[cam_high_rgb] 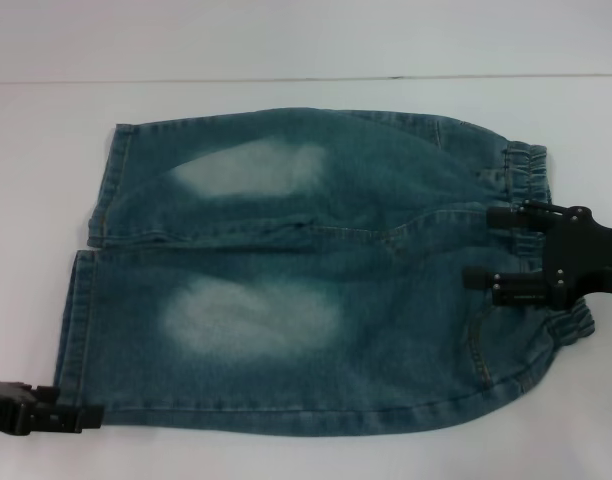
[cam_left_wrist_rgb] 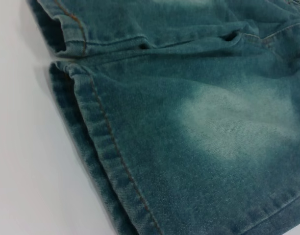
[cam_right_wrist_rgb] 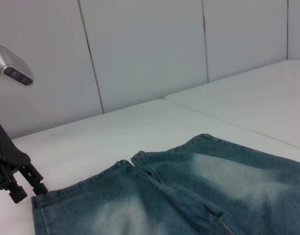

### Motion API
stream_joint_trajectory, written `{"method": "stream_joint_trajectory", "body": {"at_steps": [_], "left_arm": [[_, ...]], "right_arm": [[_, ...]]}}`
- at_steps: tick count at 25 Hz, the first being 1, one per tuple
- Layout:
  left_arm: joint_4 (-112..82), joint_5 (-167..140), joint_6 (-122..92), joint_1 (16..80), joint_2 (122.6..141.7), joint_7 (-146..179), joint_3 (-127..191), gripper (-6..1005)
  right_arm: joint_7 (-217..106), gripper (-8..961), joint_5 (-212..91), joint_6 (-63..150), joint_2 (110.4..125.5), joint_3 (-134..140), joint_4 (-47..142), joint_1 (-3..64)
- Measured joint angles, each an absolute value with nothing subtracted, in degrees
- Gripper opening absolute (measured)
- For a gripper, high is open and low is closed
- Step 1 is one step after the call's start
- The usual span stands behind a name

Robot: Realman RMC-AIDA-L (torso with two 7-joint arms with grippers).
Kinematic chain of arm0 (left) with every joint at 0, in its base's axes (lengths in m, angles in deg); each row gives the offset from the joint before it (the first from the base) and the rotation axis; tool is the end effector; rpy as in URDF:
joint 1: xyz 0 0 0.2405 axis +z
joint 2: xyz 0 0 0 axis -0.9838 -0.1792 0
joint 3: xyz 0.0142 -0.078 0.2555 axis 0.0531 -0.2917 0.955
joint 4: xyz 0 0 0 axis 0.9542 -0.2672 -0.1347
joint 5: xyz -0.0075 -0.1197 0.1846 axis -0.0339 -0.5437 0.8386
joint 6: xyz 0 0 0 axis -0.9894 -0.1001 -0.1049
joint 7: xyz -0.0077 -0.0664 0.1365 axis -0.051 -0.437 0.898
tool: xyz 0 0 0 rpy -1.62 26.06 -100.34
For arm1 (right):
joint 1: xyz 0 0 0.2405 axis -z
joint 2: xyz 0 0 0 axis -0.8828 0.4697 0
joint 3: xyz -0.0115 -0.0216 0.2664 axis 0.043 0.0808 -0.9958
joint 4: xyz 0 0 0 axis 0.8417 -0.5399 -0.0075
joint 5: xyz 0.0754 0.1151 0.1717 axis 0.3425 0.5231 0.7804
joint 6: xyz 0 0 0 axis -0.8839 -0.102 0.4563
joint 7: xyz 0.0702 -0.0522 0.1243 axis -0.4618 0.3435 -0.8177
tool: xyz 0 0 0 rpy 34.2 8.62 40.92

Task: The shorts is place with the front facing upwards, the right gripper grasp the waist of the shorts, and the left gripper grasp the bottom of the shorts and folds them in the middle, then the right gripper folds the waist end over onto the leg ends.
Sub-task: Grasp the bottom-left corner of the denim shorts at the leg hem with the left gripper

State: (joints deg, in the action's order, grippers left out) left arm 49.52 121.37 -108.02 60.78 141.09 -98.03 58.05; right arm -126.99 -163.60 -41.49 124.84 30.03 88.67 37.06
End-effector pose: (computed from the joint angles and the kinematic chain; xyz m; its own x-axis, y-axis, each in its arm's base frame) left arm -0.3512 0.2622 0.0388 0.4586 0.8710 0.1762 0.8839 -0.4267 -0.1915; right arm 0.2996 0.3234 0.0141 0.8333 -0.2673 -0.4839 -0.4209 -0.8742 -0.2420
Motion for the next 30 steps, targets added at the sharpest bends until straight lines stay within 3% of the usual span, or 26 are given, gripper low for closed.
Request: {"method": "stream_joint_trajectory", "body": {"at_steps": [30], "left_arm": [[47.5, 122.0, -106.8, 59.1, 140.85, -98.2, 58.5, 870]], "right_arm": [[-127.0, 945, -163.6, -41.5, 124.76, 30.0, 88.6, 37.6]]}}
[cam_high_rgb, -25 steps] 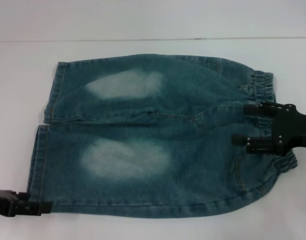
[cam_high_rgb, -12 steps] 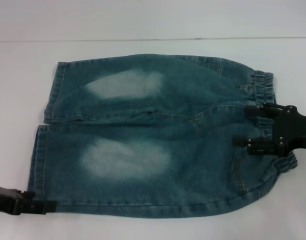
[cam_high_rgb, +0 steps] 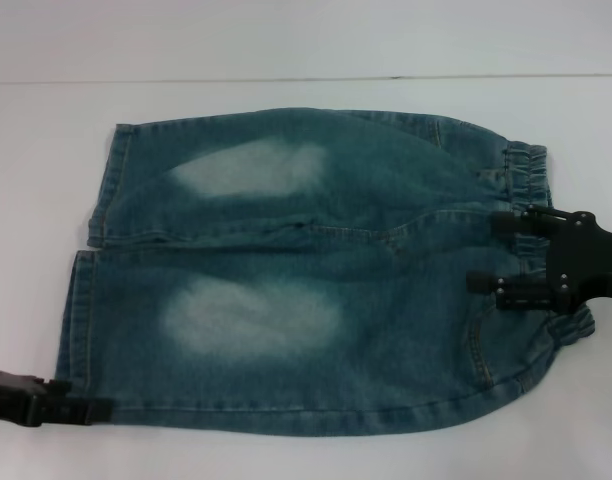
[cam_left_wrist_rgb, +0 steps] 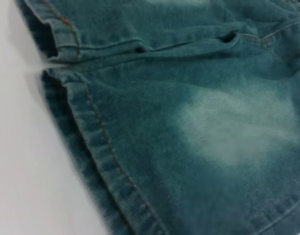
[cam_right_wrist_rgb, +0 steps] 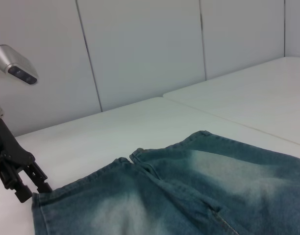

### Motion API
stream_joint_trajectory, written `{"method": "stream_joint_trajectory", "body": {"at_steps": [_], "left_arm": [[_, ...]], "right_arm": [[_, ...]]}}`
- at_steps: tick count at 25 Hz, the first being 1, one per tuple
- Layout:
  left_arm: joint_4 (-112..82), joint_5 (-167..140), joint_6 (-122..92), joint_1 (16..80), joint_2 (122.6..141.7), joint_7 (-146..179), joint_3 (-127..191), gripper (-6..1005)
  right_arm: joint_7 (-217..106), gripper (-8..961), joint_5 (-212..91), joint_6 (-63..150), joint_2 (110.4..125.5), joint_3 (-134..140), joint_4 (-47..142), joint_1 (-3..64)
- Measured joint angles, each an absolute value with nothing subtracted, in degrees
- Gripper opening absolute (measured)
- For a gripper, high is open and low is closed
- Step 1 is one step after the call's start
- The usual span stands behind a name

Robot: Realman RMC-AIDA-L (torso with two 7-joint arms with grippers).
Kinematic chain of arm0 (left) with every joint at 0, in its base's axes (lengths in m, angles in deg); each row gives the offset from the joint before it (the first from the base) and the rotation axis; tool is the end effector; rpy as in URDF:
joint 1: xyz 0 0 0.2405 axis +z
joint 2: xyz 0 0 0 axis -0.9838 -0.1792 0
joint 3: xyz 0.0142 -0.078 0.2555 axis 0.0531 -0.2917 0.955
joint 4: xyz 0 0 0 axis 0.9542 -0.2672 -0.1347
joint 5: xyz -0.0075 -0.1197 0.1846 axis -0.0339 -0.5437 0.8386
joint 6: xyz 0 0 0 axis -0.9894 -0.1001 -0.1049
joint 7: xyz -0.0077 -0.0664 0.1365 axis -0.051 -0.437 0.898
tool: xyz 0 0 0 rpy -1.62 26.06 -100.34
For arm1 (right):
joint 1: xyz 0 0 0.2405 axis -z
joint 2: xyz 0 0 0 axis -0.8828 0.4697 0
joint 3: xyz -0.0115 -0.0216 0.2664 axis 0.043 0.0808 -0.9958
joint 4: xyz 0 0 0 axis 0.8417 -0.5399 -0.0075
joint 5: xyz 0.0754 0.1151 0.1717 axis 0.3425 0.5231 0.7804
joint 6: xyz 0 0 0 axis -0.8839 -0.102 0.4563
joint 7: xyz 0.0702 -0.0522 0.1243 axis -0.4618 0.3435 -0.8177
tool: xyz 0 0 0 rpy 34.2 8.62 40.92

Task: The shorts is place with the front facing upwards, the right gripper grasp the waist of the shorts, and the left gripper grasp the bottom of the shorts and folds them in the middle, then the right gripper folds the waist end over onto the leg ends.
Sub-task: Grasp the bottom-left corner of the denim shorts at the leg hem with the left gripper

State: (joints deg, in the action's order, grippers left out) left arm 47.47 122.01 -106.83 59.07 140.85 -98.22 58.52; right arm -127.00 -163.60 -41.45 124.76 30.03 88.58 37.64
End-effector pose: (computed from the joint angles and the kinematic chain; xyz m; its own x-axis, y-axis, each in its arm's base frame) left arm -0.3481 0.2713 0.0329 0.4671 0.8690 0.1631 0.8796 -0.4379 -0.1857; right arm 0.3033 0.3204 0.0144 0.8305 -0.2768 -0.4834 -0.4308 -0.8693 -0.2423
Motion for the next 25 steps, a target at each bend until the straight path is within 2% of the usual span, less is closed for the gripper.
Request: {"method": "stream_joint_trajectory", "body": {"at_steps": [7, 12, 25], "left_arm": [[48.8, 124.4, -105.4, 58.9, 140.72, -100.4, 58.6, 840], [49.8, 126.0, -105.2, 58.7, 141.01, -101.2, 58.6, 761], [49.0, 126.2, -106.6, 58.0, 140.98, -101.3, 60.0, 747]], "right_arm": [[-127.0, 945, -163.6, -41.4, 124.69, 30.0, 88.6, 37.7], [-127.0, 946, -163.6, -41.4, 124.65, 30.0, 88.6, 37.7], [-127.0, 945, -163.6, -41.4, 124.7, 29.6, 88.6, 37.7]]}}
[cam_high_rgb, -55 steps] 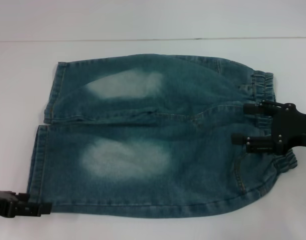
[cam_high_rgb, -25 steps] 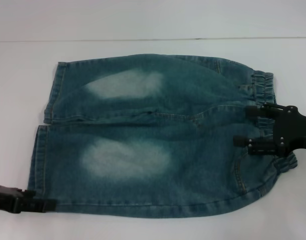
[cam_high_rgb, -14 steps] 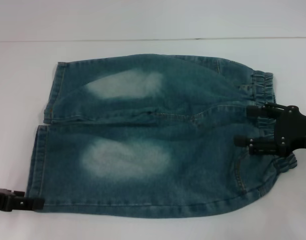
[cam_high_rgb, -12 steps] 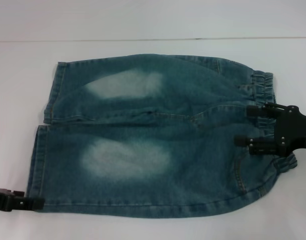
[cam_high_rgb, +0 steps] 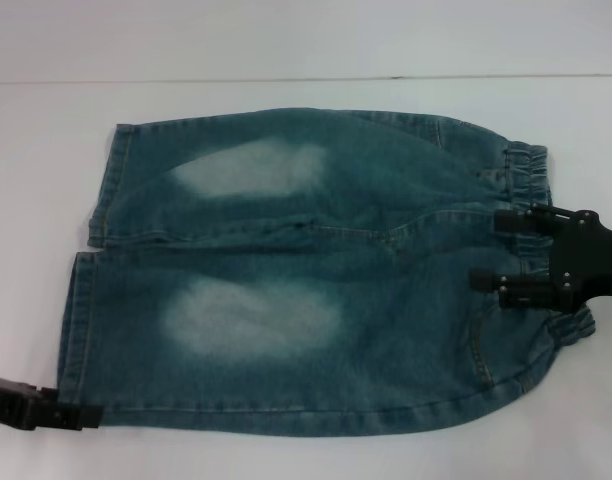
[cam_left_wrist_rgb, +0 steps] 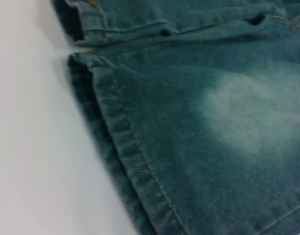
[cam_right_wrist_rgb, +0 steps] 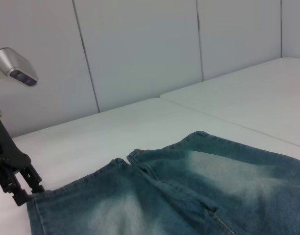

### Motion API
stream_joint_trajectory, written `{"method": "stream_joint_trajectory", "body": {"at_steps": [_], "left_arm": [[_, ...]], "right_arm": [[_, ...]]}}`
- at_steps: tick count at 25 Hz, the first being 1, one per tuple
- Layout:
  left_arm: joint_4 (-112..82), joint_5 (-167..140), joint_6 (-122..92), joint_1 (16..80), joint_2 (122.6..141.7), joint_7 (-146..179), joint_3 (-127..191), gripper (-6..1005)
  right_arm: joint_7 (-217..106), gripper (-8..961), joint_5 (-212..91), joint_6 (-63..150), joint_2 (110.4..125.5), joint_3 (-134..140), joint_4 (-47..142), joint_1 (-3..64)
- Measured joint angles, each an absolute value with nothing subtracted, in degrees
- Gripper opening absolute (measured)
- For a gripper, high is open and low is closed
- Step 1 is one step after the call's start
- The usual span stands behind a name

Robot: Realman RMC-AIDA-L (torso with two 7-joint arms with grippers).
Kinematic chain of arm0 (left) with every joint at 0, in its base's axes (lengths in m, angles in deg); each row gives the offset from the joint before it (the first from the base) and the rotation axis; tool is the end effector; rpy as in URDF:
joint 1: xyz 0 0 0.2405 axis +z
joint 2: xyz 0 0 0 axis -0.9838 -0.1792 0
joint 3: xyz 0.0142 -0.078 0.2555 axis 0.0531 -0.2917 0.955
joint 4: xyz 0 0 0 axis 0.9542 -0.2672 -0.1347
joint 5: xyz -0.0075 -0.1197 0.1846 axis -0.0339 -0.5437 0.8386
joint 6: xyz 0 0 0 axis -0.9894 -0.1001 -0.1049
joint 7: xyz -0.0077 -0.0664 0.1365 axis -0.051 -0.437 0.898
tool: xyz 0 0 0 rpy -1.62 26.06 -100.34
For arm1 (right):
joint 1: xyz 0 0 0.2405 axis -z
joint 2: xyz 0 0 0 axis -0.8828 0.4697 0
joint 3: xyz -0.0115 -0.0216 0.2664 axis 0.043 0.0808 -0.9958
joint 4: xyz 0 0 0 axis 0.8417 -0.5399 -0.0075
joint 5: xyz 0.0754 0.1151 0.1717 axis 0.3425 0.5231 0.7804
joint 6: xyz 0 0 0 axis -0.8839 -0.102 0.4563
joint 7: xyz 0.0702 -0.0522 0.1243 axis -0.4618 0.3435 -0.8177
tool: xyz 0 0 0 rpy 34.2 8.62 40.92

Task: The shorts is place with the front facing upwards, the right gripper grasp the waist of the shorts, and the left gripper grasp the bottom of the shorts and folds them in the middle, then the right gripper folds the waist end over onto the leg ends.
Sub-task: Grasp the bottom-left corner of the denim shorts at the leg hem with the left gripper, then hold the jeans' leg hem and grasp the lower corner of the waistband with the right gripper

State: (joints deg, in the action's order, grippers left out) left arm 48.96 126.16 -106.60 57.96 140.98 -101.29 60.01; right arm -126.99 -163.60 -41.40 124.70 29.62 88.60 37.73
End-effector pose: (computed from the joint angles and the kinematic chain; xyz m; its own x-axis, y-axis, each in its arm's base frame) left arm -0.3479 0.2752 0.0344 0.4444 0.8901 0.1009 0.8809 -0.4137 -0.2299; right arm 0.3047 0.3203 0.0159 0.8286 -0.2777 -0.4861 -0.4355 -0.8654 -0.2479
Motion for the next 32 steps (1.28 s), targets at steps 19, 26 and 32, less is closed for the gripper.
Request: {"method": "stream_joint_trajectory", "body": {"at_steps": [19, 26, 32], "left_arm": [[49.1, 126.2, -105.6, 56.7, 140.64, -101.3, 59.8, 672], [47.7, 126.4, -105.7, 56.2, 140.01, -101.3, 60.1, 411], [47.5, 128.8, -104.4, 55.6, 140.37, -101.3, 61.9, 253]], "right_arm": [[-127.0, 945, -163.6, -41.4, 124.69, 29.4, 88.6, 37.7], [-127.0, 944, -163.6, -41.4, 124.69, 29.4, 88.6, 37.7], [-127.0, 944, -163.6, -41.4, 124.69, 29.2, 88.7, 37.7]]}}
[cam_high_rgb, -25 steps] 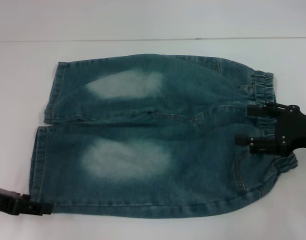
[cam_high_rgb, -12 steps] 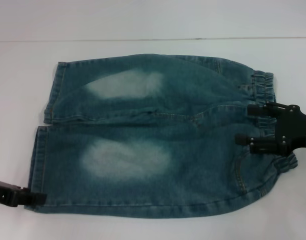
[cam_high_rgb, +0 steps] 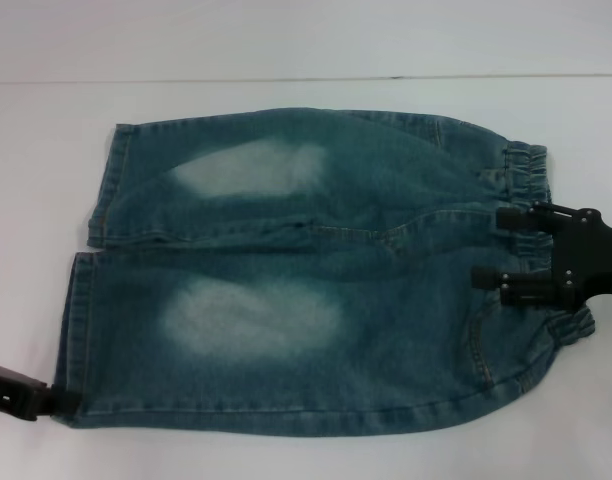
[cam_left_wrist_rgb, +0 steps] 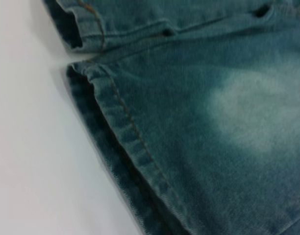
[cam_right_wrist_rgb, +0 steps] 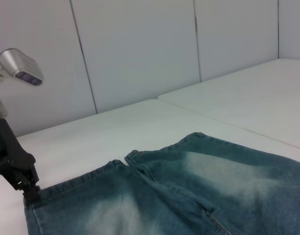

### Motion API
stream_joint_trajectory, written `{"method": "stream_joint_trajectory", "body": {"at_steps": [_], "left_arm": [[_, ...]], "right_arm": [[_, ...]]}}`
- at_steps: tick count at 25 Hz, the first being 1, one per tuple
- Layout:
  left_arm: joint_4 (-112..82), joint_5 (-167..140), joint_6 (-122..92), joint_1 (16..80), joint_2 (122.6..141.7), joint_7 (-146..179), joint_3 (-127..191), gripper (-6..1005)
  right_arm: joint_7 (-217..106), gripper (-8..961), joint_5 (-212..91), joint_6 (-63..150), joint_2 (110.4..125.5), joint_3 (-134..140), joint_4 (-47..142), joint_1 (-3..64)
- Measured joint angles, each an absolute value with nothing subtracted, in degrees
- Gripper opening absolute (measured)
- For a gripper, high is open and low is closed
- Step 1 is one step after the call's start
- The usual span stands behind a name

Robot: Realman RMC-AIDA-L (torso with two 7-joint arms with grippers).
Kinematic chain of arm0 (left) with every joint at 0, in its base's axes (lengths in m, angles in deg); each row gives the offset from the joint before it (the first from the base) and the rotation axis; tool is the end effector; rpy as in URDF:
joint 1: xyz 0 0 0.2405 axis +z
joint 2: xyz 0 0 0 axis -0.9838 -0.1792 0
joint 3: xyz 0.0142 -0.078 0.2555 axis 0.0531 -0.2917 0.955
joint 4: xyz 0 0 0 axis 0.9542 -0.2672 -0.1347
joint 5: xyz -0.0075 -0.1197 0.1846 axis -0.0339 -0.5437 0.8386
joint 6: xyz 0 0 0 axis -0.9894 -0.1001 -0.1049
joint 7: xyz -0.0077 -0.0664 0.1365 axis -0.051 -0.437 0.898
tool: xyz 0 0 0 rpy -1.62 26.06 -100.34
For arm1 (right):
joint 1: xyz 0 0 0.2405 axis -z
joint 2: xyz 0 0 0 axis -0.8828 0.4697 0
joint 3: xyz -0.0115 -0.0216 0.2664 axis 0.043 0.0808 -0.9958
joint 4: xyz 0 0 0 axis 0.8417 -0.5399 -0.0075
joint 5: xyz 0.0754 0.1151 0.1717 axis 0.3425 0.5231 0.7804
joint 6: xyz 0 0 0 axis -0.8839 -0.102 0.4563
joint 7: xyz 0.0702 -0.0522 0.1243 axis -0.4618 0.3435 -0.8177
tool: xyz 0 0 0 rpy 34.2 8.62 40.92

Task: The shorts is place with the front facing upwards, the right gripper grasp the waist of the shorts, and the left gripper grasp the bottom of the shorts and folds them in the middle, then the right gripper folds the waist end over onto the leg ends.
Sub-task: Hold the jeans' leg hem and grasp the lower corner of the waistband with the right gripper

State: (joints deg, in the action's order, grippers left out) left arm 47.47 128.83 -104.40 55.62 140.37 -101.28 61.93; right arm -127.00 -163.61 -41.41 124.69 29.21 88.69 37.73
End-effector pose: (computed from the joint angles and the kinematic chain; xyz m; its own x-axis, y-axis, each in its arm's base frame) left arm -0.3457 0.2893 0.0319 0.4764 0.8780 0.0462 0.8521 -0.4481 -0.2705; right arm 0.3052 0.3207 0.0173 0.8271 -0.2770 -0.4891 -0.4383 -0.8625 -0.2528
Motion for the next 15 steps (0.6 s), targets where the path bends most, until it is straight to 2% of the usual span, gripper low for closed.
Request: {"method": "stream_joint_trajectory", "body": {"at_steps": [7, 10, 15], "left_arm": [[47.3, 129.0, -103.1, 54.9, 140.64, -103.2, 62.0, 147], [48.1, 128.8, -103.4, 54.6, 140.82, -103.6, 61.9, 54], [48.6, 128.3, -104.6, 54.2, 141.05, -104.1, 61.9, 53]], "right_arm": [[-127.3, 943, -163.6, -41.6, 124.69, 28.3, 88.8, 37.7], [-127.8, 943, -163.1, -42.9, 124.64, 27.3, 88.9, 37.7], [-132.8, 942, -162.4, -47.5, 123.81, 23.8, 89.1, 37.7]]}}
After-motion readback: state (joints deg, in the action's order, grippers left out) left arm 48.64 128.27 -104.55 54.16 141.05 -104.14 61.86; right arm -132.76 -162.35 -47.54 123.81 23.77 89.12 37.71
